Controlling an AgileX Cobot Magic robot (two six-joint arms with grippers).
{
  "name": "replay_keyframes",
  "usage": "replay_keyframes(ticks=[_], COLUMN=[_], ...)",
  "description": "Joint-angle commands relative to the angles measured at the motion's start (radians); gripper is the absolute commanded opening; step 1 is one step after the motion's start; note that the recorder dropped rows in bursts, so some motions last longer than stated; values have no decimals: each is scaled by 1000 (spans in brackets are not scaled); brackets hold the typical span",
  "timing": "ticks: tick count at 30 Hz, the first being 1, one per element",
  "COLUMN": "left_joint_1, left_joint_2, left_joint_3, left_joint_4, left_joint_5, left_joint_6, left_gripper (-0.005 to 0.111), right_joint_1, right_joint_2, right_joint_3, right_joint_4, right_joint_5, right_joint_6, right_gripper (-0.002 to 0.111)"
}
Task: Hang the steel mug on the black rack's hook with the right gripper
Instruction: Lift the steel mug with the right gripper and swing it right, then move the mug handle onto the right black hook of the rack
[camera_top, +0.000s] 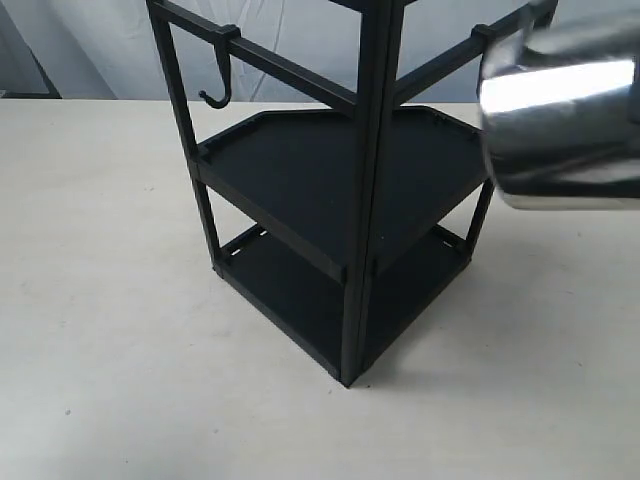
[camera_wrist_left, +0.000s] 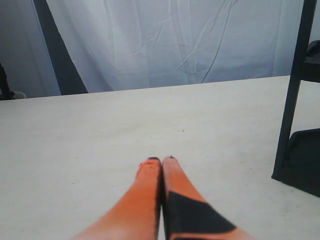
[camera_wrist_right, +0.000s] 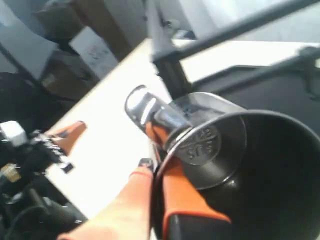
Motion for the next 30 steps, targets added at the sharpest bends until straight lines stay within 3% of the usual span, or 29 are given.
replay_keyframes(ticks=[1,6,14,30], left_joint_1=[-6,-6,-6,-6], left_joint_2=[-3,-3,-3,-3], left_joint_3=[0,0,0,0], left_joint_4=[3,3,3,3], left_joint_5=[0,0,0,0], left_joint_6=[0,0,0,0], left_gripper=[2,2,2,2], right_joint_1=[-4,-4,-4,-4], right_joint_2=[-17,39,321,418], right_joint_3=[-1,20,130,130], right_joint_4=[-158,-362,-688,-776], right_joint_5=[204,347,195,168], right_joint_6=[64,116,228,357], right_gripper=[-1,-1,-1,-1])
